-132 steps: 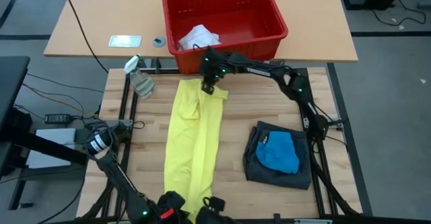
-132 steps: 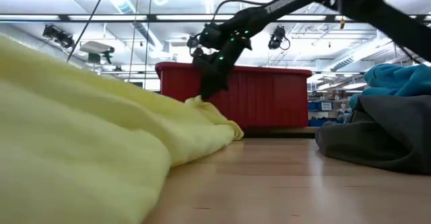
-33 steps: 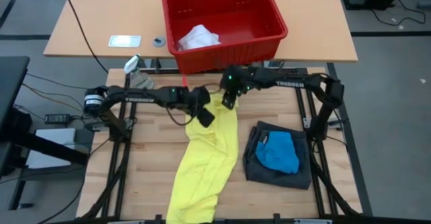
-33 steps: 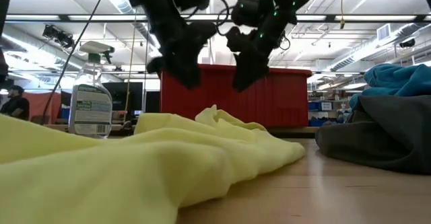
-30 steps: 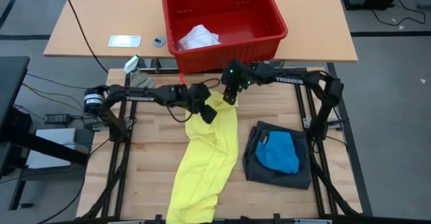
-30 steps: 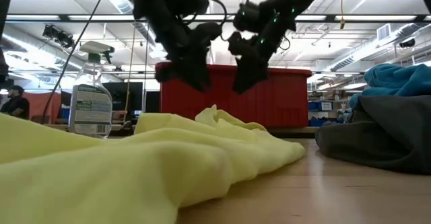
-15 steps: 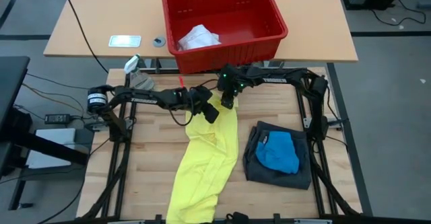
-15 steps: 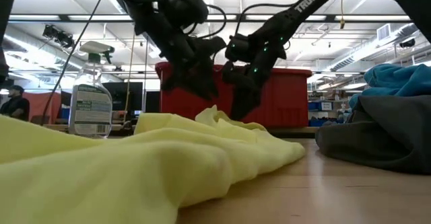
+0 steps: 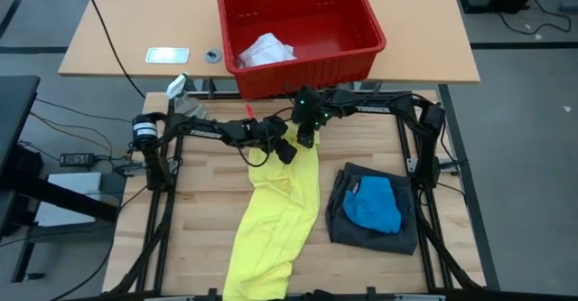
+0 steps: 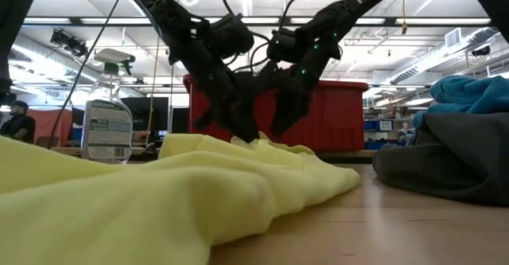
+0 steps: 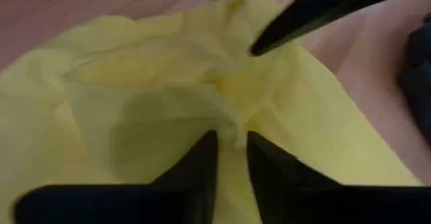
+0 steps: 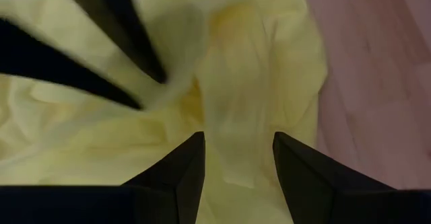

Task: Fold laundry
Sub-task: Fold the yellow shirt

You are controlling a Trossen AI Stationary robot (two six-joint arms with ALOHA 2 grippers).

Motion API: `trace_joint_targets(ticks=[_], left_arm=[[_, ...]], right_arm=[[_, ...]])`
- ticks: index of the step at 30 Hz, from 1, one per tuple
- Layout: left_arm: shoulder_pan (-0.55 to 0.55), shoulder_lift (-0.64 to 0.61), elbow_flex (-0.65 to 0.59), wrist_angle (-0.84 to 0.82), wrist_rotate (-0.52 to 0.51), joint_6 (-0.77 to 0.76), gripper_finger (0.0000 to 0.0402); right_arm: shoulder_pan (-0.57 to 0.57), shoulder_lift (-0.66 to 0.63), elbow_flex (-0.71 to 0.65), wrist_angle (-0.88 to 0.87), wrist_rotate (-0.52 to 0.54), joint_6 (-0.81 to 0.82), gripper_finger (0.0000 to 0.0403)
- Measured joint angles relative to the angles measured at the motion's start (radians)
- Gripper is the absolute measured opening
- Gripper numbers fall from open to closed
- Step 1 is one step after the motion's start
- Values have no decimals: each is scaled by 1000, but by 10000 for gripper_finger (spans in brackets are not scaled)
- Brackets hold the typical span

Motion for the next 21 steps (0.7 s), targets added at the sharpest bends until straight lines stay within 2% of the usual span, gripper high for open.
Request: trace_joint_targets(ticks=[3,5,11,14,17,21], left_arm=[[6,21,0,33,-2,5,23],[8,19,0,34,-2,8,8],[10,-59,1,-30,-1,89,2],[10,-99,2,-72,-1,130,2],[12,-128,2,-86,14,171,1],[11,-151,1,-118,19,187,1]], right_arm=[[0,-15,0,0,-8,-18,182],[-1,-13,0,2,-21,-37,182],[5,20,-1,101,-40,-133,179],[4,29,2,161,-41,-138,165],[2,49,1,194,-42,-137,135],[-2,64,1,177,-102,-129,78]])
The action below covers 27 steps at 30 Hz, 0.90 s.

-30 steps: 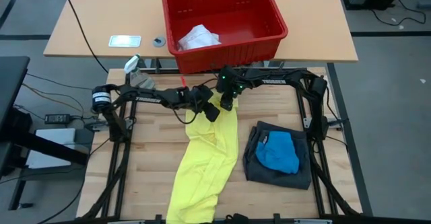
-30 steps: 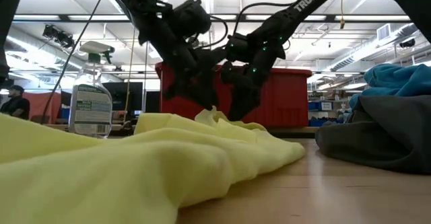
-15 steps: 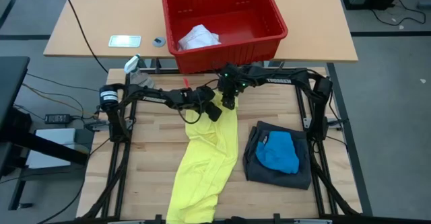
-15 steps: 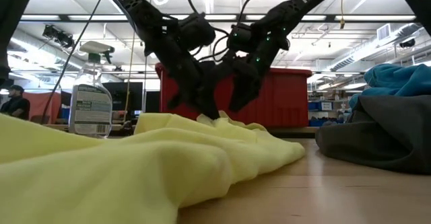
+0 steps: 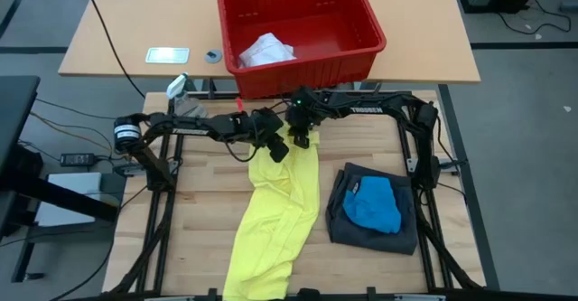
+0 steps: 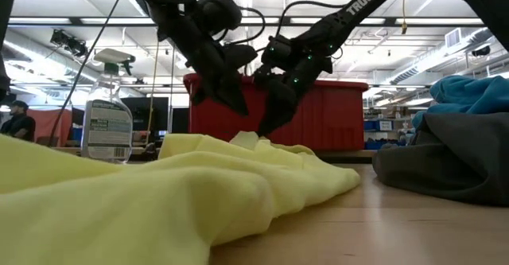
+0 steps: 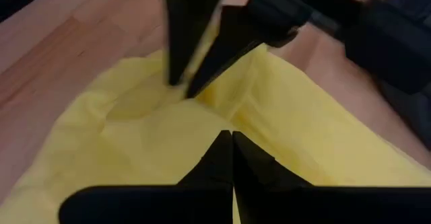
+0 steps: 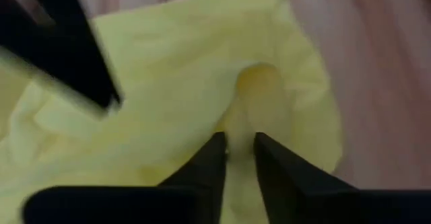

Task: Fold laundry
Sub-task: Fold the yellow shirt

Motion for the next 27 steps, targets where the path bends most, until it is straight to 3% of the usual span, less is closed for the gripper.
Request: trace_joint_targets(ticks=[6,13,22,27], left_arm=[[0,-10,0,8,3,-12,1],[-2,0,0,80,-22,-107,10],[-34,137,-1,164,-34,-143,138],[-53,194,-1,242,-59,-149,171]], right_arm=[[-3,-6,0,-18,43,-10,14],[-23,-18,0,-62,46,3,5],[-23,-21,0,-69,31,54,4],[-23,-21,0,-76,29,82,2]])
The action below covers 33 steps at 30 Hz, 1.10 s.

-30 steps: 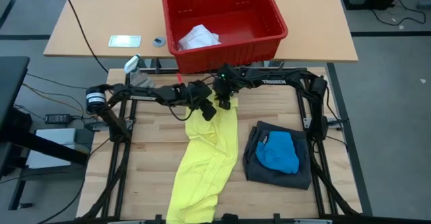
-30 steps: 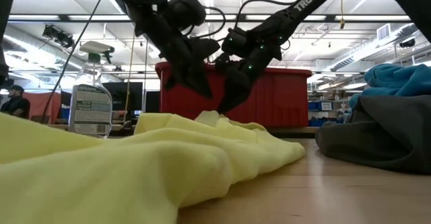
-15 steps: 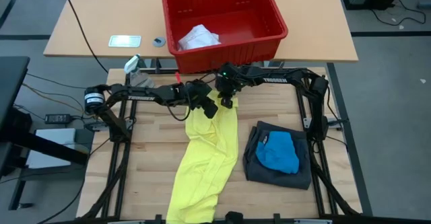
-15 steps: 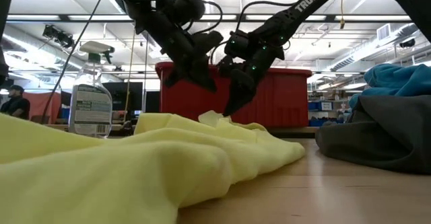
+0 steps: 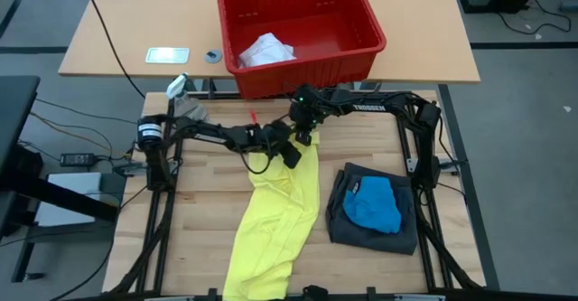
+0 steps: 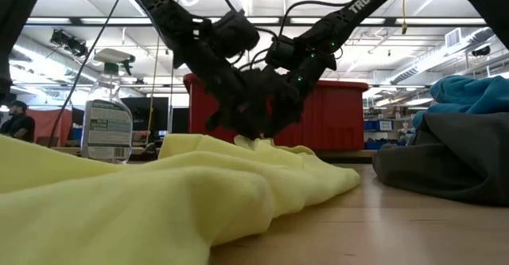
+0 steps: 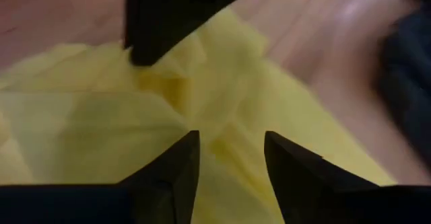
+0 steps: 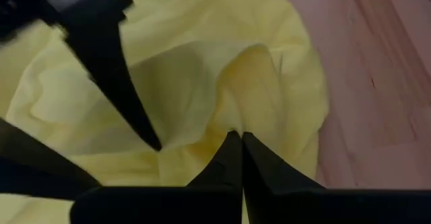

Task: Fold laundry
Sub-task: Fold the yellow shirt

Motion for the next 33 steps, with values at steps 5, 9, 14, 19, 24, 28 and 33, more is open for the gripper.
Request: trace_joint_targets(ticks=[5,9,14,19,24,28,33], left_arm=[[1,18,0,-22,-109,-47,146],[1,6,0,-19,-126,-47,75],[0,-1,1,-34,-125,-48,7],[0,-24,-1,-52,-102,-65,2],[-8,-127,1,-69,-96,-5,2],[-2,-181,1,-75,-98,34,1],[-4,-174,2,-16,1,43,1]], right_arm=[[0,0,0,-13,-9,19,2],[0,0,0,-34,-17,16,1],[-10,0,0,-36,-19,16,0],[-35,-17,0,-43,-37,15,0],[-57,-89,0,-47,-70,-7,0],[-66,-135,1,-39,-93,-8,0],[-57,-114,1,-32,-90,-11,0]])
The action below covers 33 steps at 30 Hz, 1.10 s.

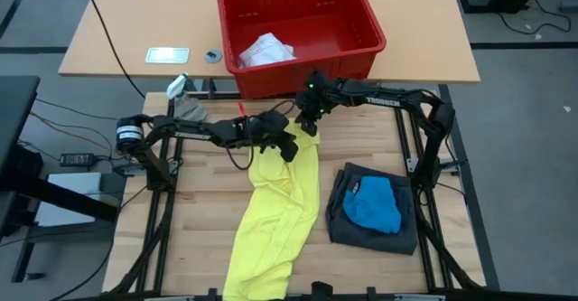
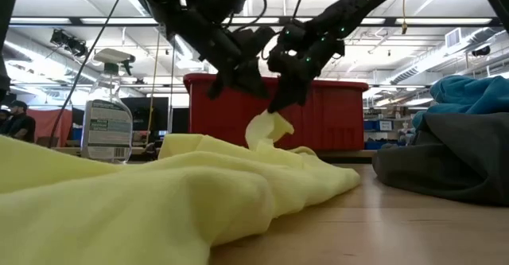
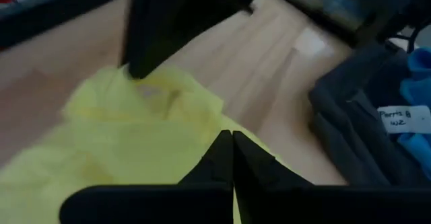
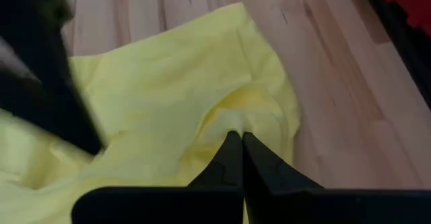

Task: Fold laundry
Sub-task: Fold the yellow shirt

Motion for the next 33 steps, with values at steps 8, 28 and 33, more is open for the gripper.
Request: trace_joint_targets(ticks=[8,28,33], left_arm=[[-54,88,0,0,-32,-103,62],[-97,211,5,-74,-249,-112,103],[-115,191,72,-158,-273,-71,10]], right_arm=[[5,67,-1,20,-22,132,0],[-1,64,-1,0,-77,276,0],[-1,64,-1,-43,-87,189,0]])
